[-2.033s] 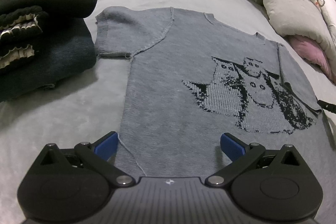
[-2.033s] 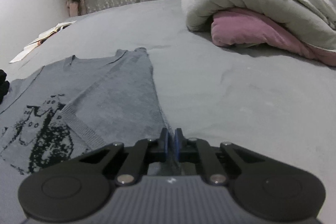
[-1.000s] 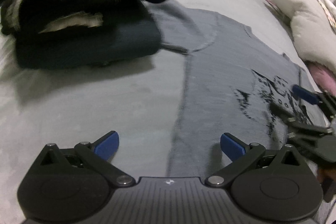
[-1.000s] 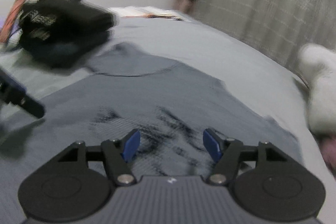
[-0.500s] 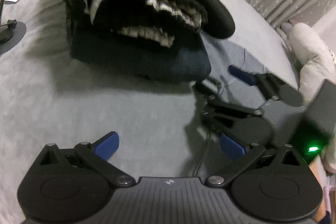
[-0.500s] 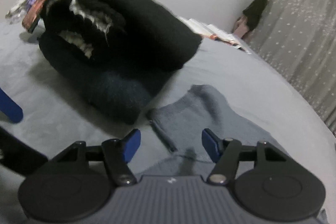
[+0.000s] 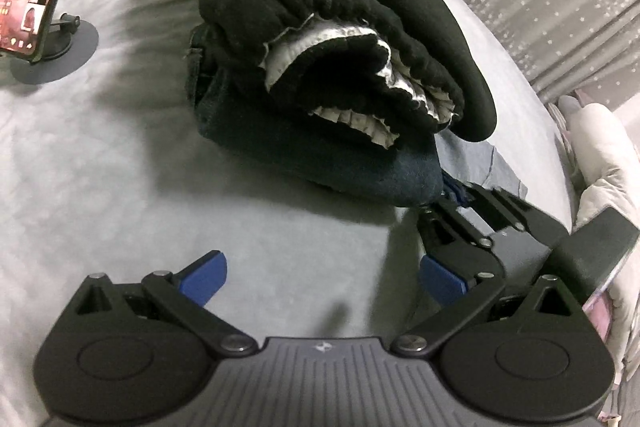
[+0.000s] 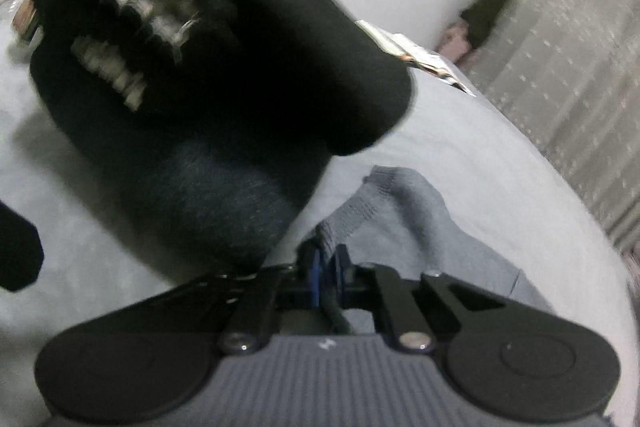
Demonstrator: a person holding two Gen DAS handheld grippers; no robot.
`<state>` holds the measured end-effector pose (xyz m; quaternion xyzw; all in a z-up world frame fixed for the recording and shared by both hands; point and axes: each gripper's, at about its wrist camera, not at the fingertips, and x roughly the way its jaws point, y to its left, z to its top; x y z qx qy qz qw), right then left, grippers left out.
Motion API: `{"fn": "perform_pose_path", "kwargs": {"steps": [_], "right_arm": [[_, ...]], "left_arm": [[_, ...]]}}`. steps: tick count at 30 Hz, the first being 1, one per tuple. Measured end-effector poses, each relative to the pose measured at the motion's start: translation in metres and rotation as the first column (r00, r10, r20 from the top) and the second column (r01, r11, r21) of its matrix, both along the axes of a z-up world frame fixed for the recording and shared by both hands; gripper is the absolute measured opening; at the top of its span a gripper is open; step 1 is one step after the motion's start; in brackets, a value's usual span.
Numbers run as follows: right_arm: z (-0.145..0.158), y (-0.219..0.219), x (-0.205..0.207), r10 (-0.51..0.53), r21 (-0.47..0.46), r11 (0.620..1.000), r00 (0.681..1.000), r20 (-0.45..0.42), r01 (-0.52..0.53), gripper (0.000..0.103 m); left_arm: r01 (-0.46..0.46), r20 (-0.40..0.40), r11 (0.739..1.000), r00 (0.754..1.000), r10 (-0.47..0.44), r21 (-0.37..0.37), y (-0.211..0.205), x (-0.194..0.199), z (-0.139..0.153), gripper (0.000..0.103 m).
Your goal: Fold clothes
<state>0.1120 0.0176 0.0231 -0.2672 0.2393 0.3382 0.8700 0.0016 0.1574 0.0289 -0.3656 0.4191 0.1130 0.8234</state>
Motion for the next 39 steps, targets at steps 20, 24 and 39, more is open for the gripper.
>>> {"fn": "perform_pose_path", "kwargs": {"steps": [20, 24, 39], "right_arm": [[-0.029, -0.148, 0.024, -0.185, 0.51, 0.576, 0.71, -0.679, 0.639, 0.019], [-0.004, -0.135, 0.018, -0.238, 0.472, 0.711, 0.809, -0.537, 0.522, 0.065], [0.038, -0.069, 0.101, -0.198, 0.286, 0.904, 0.903, -0.381, 0.319, 0.069]], "left_arm": [[0.07, -0.017, 0.997, 0.997, -0.07, 0.041, -0.021, 0.004, 0.0, 0.103], [0.075, -0.019, 0.997, 0.997, -0.074, 0.038, -0.022, 0.003, 0.0, 0.103], [0.088, -0.029, 0.995, 0.996, -0.087, 0.036, -0.026, 0.0, 0.003, 0.103]]}}
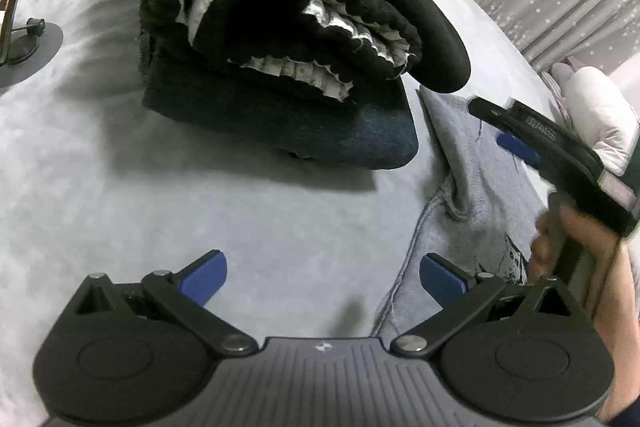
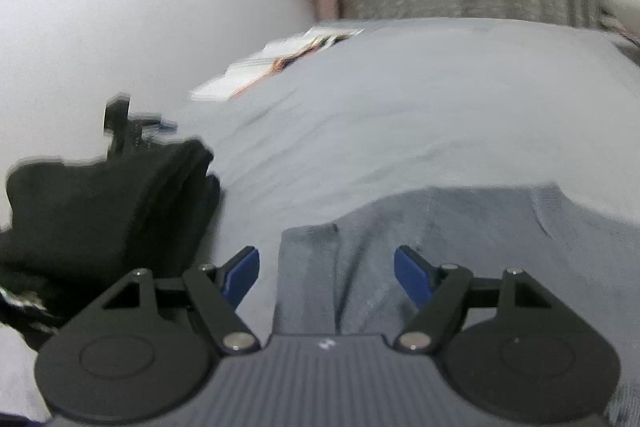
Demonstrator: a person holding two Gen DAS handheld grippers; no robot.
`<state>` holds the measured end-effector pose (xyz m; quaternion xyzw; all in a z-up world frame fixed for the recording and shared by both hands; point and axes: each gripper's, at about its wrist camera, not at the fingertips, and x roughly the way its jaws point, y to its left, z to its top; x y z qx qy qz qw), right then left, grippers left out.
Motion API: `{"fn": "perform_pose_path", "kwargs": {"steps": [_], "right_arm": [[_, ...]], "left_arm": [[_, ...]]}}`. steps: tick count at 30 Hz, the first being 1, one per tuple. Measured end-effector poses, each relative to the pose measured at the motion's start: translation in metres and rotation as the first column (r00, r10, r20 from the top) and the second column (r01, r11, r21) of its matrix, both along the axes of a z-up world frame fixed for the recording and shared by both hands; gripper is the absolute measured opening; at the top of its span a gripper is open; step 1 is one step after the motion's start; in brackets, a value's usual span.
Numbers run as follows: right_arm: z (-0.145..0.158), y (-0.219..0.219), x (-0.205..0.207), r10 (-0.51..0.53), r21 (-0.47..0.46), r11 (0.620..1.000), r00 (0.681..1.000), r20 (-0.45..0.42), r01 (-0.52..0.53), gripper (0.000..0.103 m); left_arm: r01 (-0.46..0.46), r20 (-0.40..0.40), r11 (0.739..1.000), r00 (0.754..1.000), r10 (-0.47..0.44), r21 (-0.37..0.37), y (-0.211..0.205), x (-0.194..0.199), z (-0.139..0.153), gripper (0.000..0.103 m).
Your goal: Fold clothes
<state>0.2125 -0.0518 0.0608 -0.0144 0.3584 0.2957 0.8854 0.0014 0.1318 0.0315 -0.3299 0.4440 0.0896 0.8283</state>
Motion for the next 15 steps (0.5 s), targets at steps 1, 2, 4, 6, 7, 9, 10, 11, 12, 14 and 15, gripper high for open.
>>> {"fn": "perform_pose_path", "kwargs": {"steps": [1, 2, 4, 6, 7, 9, 10, 11, 12, 14, 15], "right_arm": [[-0.001, 0.008, 0.003, 0.017, -0.034, 0.999, 1.0, 0.007, -0.017, 0.064], [-0.002, 0.017, 0.005, 0.033, -0.067, 0.997, 0.999, 0.013, -0.032, 0.061], [-0.004, 0.03, 0.008, 0.053, -0.114, 0.992, 0.998, 0.03, -0.049, 0.05], [-0.007, 0.038, 0.008, 0.069, -0.149, 0.987, 0.997, 0.037, -0.063, 0.02], [-0.01, 0.044, 0.008, 0.085, -0.181, 0.98, 0.996, 0.035, -0.077, 0.006], [-0.015, 0.054, 0.002, 0.121, -0.23, 0.967, 0.991, 0.052, -0.106, 0.002], [-0.015, 0.055, 0.0, 0.127, -0.234, 0.966, 0.99, 0.06, -0.11, 0.0], [-0.013, 0.053, -0.003, 0.115, -0.218, 0.971, 0.991, 0.073, -0.096, 0.0], [-0.011, 0.051, -0.005, 0.096, -0.206, 0.976, 0.992, 0.085, -0.077, 0.0], [-0.005, 0.043, -0.009, 0.047, -0.18, 0.983, 0.993, 0.107, -0.027, 0.0], [-0.002, 0.039, -0.011, 0.021, -0.165, 0.986, 0.993, 0.118, -0.001, 0.0]], "left_arm": [[0.004, 0.0, 1.0, 1.0, -0.004, 0.002, -0.001, 0.0, 0.0, 0.103], [0.007, 0.0, 1.0, 1.0, -0.007, 0.003, -0.001, 0.0, 0.0, 0.103], [0.011, -0.002, 1.0, 1.0, -0.011, 0.004, -0.003, 0.0, 0.001, 0.103], [0.015, -0.003, 1.0, 1.0, -0.015, 0.001, -0.004, 0.002, 0.0, 0.103], [0.019, -0.004, 1.0, 1.0, -0.019, -0.002, -0.005, 0.002, 0.0, 0.103], [0.025, -0.006, 1.0, 1.0, -0.025, -0.004, -0.007, 0.003, 0.0, 0.103], [0.029, -0.008, 1.0, 1.0, -0.029, -0.004, -0.008, 0.003, 0.0, 0.103], [0.033, -0.008, 0.999, 0.999, -0.033, -0.005, -0.009, 0.003, 0.0, 0.103], [0.037, -0.007, 0.999, 0.999, -0.037, -0.006, -0.01, 0.003, 0.0, 0.103], [0.041, -0.006, 0.999, 0.999, -0.042, -0.007, -0.012, 0.002, 0.001, 0.103], [0.041, -0.006, 0.999, 0.999, -0.041, -0.007, -0.012, 0.002, 0.001, 0.103]]}}
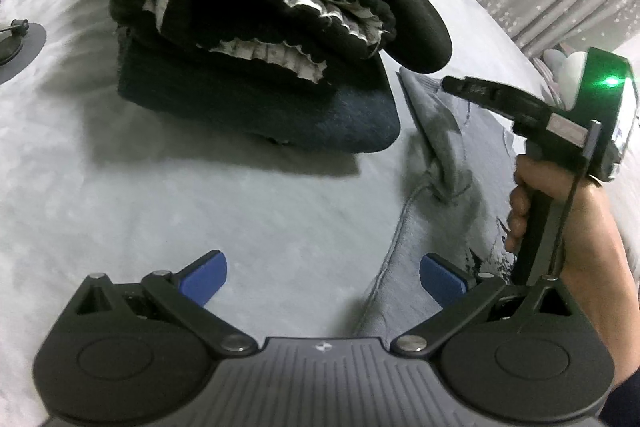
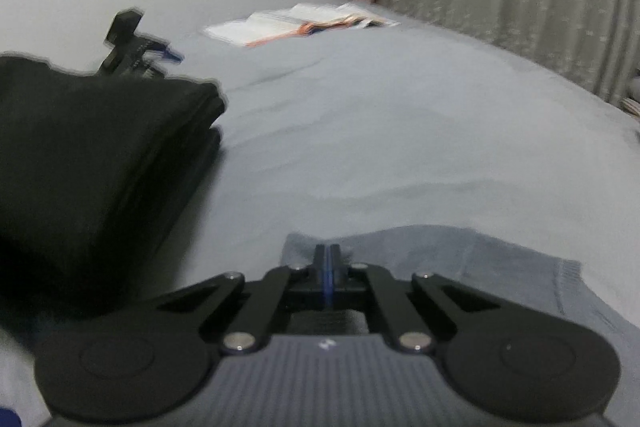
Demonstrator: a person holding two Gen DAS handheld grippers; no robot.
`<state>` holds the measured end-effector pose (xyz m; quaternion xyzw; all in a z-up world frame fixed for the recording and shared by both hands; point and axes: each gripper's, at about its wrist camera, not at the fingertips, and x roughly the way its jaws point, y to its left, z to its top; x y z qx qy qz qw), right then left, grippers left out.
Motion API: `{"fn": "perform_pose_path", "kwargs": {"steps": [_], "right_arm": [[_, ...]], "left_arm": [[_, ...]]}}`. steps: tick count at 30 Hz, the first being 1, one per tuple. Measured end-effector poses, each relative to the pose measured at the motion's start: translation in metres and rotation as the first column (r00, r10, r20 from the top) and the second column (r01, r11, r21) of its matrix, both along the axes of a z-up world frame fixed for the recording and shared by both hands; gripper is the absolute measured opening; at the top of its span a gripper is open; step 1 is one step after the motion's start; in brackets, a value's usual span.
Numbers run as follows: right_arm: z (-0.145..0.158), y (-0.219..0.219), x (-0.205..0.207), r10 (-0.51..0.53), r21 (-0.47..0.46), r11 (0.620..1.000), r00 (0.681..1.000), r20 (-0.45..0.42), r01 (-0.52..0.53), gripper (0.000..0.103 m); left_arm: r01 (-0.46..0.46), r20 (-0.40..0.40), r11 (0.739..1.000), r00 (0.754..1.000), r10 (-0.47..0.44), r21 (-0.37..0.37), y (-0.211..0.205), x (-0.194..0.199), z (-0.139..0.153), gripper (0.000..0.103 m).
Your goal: Fold clothes
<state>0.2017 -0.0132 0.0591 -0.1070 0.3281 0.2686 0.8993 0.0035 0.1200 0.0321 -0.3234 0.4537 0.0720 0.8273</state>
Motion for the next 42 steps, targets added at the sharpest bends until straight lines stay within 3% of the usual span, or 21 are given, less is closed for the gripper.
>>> {"fn": "perform_pose_path", "kwargs": {"steps": [8, 16, 20, 23, 24, 27, 28, 31, 33, 38, 39, 40, 41, 42], "right_arm": [[0.012, -0.035, -0.011, -0.123, 0.083, 0.989, 0.992, 0.007, 0.122, 0.0], [0.022, -0.09, -0.019, -0.247, 0.262, 0.932, 0.968, -0.051, 0.251, 0.0], [0.02, -0.101, -0.021, -0.234, 0.255, 0.936, 0.97, -0.064, 0.243, 0.0], [0.015, -0.102, -0.024, -0.189, 0.243, 0.949, 0.979, -0.073, 0.202, 0.007], [0.013, -0.1, -0.026, -0.172, 0.235, 0.954, 0.982, -0.073, 0.184, 0.013], [0.01, -0.091, -0.031, -0.135, 0.197, 0.97, 0.99, -0.037, 0.139, 0.062], [0.01, -0.088, -0.032, -0.126, 0.19, 0.973, 0.992, -0.024, 0.128, 0.072], [0.01, -0.078, -0.034, -0.104, 0.184, 0.978, 0.995, 0.009, 0.101, 0.09], [0.011, -0.073, -0.033, -0.098, 0.194, 0.977, 0.995, 0.015, 0.093, 0.093], [0.004, -0.058, -0.027, -0.036, 0.164, 0.986, 0.999, -0.008, 0.037, 0.089], [0.001, -0.051, -0.026, -0.018, 0.144, 0.989, 1.0, -0.015, 0.02, 0.079], [-0.001, -0.046, -0.024, -0.009, 0.127, 0.992, 1.0, -0.025, 0.012, 0.057], [-0.003, -0.043, -0.025, -0.007, 0.116, 0.993, 0.999, -0.032, 0.011, 0.044], [-0.005, -0.041, -0.026, -0.006, 0.107, 0.994, 0.999, -0.036, 0.01, 0.017]], "left_arm": [[-0.004, -0.004, 1.0, 1.0, 0.004, -0.007, -0.002, 0.0, 0.0, 0.103], [0.001, -0.005, 1.0, 1.0, -0.001, -0.008, -0.004, 0.001, -0.002, 0.103], [0.001, -0.005, 1.0, 1.0, -0.001, -0.01, -0.005, 0.0, -0.002, 0.103], [0.001, -0.006, 1.0, 1.0, -0.002, -0.012, -0.006, 0.0, -0.002, 0.103], [0.002, -0.006, 1.0, 1.0, -0.002, -0.011, -0.006, 0.0, -0.002, 0.103], [0.002, -0.006, 1.0, 1.0, -0.002, -0.009, -0.007, 0.001, -0.002, 0.103], [0.002, -0.006, 1.0, 1.0, -0.002, -0.009, -0.007, 0.001, -0.002, 0.103], [0.003, -0.006, 1.0, 1.0, -0.003, -0.005, -0.007, 0.001, -0.002, 0.103], [0.01, -0.003, 1.0, 1.0, -0.01, -0.001, -0.009, 0.001, -0.001, 0.103], [0.015, -0.003, 1.0, 1.0, -0.015, 0.0, -0.01, 0.001, -0.002, 0.103], [0.014, -0.003, 1.0, 1.0, -0.014, 0.0, -0.01, 0.001, -0.001, 0.103], [0.014, -0.003, 1.0, 1.0, -0.014, 0.001, -0.01, 0.001, -0.002, 0.103], [0.014, -0.003, 1.0, 1.0, -0.014, 0.002, -0.01, 0.001, -0.002, 0.103], [0.015, -0.003, 1.0, 1.0, -0.015, 0.004, -0.011, 0.001, -0.002, 0.103]]}}
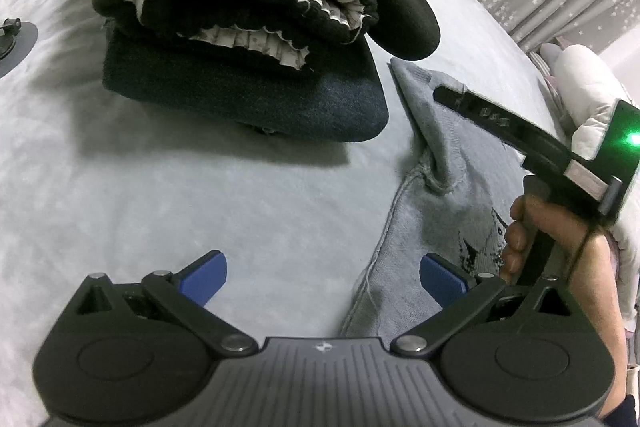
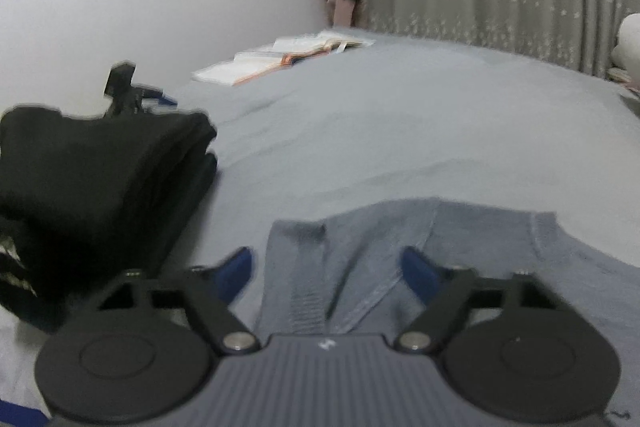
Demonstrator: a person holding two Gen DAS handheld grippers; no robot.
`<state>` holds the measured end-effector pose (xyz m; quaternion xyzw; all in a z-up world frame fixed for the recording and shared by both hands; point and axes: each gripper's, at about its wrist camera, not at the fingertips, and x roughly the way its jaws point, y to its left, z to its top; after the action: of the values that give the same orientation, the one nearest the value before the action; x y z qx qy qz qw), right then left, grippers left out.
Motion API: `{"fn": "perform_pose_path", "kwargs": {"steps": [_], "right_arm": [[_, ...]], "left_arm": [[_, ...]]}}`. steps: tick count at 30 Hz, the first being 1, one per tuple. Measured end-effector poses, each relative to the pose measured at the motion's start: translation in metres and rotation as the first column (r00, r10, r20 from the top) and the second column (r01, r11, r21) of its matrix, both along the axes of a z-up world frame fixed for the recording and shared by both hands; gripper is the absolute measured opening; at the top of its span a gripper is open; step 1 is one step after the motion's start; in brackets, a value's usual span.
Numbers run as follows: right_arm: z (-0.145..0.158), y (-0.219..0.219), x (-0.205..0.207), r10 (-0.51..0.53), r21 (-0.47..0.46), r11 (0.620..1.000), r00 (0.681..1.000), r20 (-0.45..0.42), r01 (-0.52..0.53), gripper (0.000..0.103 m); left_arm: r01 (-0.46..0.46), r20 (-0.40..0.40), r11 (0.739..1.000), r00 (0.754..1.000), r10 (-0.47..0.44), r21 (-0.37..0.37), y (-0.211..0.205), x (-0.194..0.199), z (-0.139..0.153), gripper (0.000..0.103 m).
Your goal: Fold clothes
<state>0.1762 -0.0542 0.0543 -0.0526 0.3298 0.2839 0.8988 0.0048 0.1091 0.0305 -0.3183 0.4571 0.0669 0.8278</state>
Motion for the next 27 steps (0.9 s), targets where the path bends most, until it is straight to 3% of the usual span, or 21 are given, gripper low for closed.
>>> {"fn": "perform_pose_path", "kwargs": {"steps": [1, 4, 16, 22, 27], "right_arm": [[-0.002, 0.002, -0.001, 0.001, -0.01, 1.0, 1.0, -0.004, -0.001, 0.006], [-0.004, 0.005, -0.005, 0.001, -0.017, 1.0, 1.0, -0.004, -0.001, 0.002], [0.018, -0.041, -0.012, -0.137, 0.203, 0.969, 0.99, -0.042, 0.143, 0.001], [0.015, -0.071, -0.012, -0.227, 0.338, 0.905, 0.965, -0.131, 0.259, 0.001], [0.007, -0.086, -0.012, -0.273, 0.383, 0.866, 0.945, -0.178, 0.322, 0.001]], "left_arm": [[0.002, 0.0, 1.0, 1.0, -0.002, 0.001, 0.0, 0.0, 0.0, 0.103], [0.007, 0.002, 1.0, 1.0, -0.007, 0.001, -0.002, 0.0, 0.001, 0.103], [0.007, 0.002, 1.0, 1.0, -0.007, 0.003, -0.002, 0.001, 0.0, 0.103], [0.012, 0.003, 1.0, 1.0, -0.012, 0.008, -0.003, 0.0, -0.001, 0.103], [0.013, 0.004, 1.0, 1.0, -0.013, 0.01, -0.004, 0.0, -0.001, 0.103]]}}
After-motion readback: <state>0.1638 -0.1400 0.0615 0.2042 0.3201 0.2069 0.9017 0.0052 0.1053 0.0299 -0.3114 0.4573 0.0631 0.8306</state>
